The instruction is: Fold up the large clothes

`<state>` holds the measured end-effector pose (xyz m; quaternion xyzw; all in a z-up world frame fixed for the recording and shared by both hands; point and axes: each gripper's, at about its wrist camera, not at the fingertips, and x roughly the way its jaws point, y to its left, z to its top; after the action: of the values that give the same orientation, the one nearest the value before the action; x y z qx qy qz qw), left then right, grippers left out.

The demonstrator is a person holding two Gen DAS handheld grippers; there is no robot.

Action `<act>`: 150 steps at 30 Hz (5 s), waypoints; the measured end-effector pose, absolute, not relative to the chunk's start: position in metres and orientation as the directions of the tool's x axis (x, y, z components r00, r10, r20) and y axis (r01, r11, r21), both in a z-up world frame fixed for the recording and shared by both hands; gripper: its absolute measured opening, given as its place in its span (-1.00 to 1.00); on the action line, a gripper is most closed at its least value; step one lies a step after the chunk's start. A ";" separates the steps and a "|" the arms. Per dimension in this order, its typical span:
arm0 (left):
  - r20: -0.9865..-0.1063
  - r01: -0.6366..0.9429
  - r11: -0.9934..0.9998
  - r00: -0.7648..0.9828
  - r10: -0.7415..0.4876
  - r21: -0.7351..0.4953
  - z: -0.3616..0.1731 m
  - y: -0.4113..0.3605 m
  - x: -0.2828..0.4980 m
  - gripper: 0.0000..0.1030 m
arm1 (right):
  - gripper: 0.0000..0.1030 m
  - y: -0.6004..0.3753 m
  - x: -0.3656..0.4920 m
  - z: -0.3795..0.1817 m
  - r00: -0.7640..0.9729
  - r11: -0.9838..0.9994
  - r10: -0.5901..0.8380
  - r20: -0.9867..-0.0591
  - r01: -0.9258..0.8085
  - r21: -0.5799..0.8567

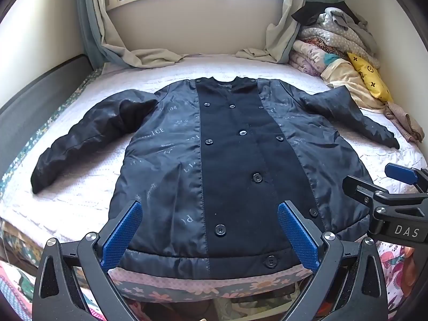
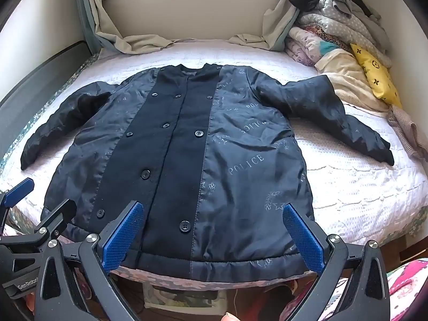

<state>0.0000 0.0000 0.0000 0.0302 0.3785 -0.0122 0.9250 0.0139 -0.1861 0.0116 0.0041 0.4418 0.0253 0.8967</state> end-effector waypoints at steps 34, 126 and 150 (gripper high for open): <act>-0.698 0.044 0.998 0.717 0.004 0.051 -0.002 0.000 -0.003 0.99 | 1.00 -0.192 0.014 0.011 0.605 0.999 0.045 -0.795 -0.024 0.038; -0.644 -0.611 0.339 0.765 0.021 -0.715 -0.052 0.370 0.150 -0.76 | 1.00 -0.198 0.216 0.019 0.511 0.978 0.188 -0.839 -0.173 0.113; -0.695 -0.008 0.957 0.690 -0.205 -0.291 0.021 0.009 0.278 -0.76 | 1.00 -0.222 0.226 0.037 0.556 0.986 0.167 -0.815 -0.092 0.139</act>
<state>0.2781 0.0093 0.0208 -0.1369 0.3902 -0.0542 0.9089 0.2262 -0.2222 0.0375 0.0403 0.4656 0.0733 0.8810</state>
